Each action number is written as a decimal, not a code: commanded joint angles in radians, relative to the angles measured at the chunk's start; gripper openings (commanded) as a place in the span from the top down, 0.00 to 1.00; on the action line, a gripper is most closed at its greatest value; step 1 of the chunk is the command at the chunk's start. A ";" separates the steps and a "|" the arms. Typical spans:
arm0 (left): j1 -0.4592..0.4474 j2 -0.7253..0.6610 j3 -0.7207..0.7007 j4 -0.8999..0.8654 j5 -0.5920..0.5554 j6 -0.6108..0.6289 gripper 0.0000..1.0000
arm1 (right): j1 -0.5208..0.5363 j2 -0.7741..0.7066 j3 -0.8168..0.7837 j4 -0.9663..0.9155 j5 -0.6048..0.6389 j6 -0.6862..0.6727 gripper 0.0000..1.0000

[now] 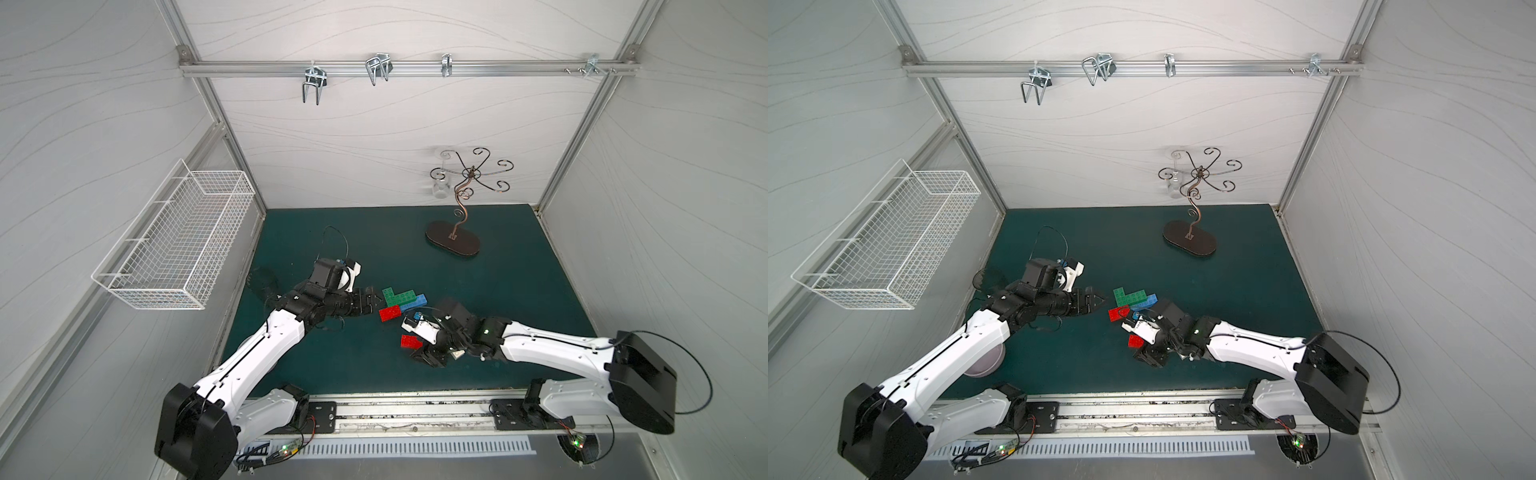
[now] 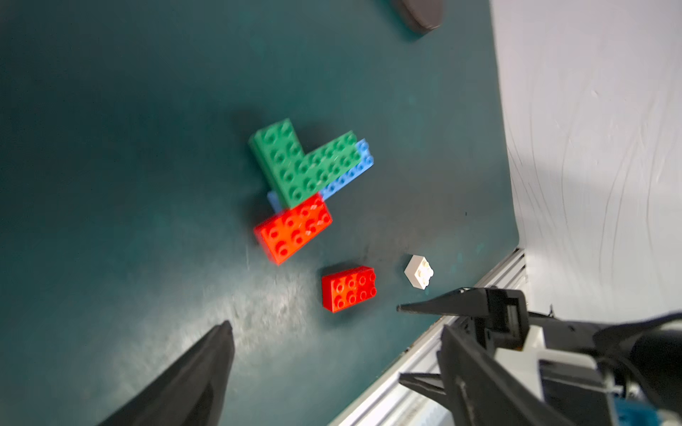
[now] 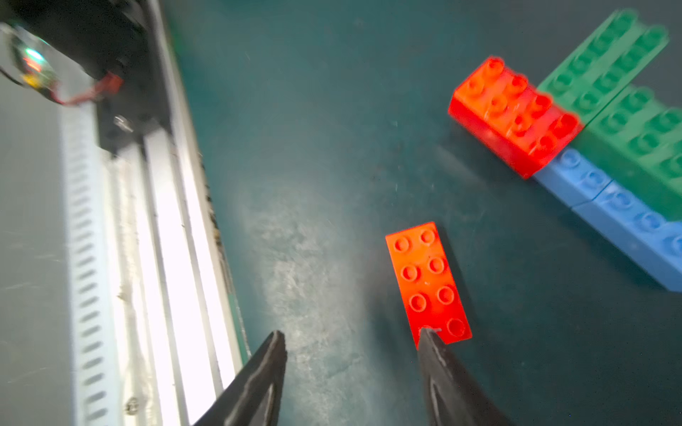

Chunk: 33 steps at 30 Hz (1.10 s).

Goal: Assemble a small pinwheel with lego
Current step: Pick up the lego brick from the center of the board.

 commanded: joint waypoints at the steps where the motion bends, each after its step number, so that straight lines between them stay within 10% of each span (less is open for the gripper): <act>1: -0.011 0.004 -0.026 0.047 0.000 -0.090 0.09 | -0.004 0.074 0.069 -0.073 0.094 -0.021 0.41; 20: -0.011 0.078 -0.054 0.129 0.017 -0.114 0.07 | -0.069 0.200 0.057 -0.011 -0.141 -0.030 0.41; 33: -0.004 0.066 -0.123 0.199 0.014 -0.221 0.10 | 0.013 0.210 0.033 0.029 0.154 0.016 0.52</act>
